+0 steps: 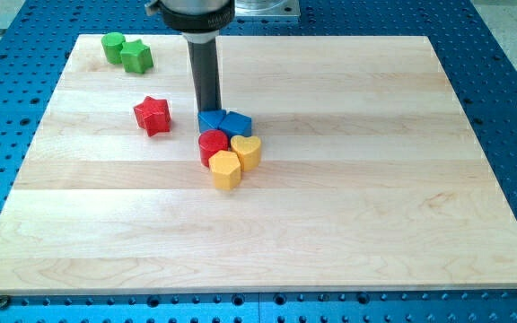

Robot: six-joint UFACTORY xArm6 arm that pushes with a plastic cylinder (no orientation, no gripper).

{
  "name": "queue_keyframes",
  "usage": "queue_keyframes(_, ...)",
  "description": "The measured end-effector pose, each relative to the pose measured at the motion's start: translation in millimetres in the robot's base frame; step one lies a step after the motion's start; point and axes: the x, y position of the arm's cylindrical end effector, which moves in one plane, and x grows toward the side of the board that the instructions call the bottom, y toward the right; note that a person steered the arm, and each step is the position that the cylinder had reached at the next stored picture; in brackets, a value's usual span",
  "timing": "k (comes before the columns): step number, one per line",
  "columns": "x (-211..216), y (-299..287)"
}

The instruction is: Slide the red star to the left side of the blue triangle

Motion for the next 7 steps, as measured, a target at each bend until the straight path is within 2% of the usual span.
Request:
queue_keyframes(1,0.4,1.4)
queue_keyframes(2,-18.8,1.9)
queue_keyframes(4,-51.1,-83.2)
queue_keyframes(5,-24.9,-133.1)
queue_keyframes(6,-7.7,-82.2)
queue_keyframes(7,-10.5,-60.8)
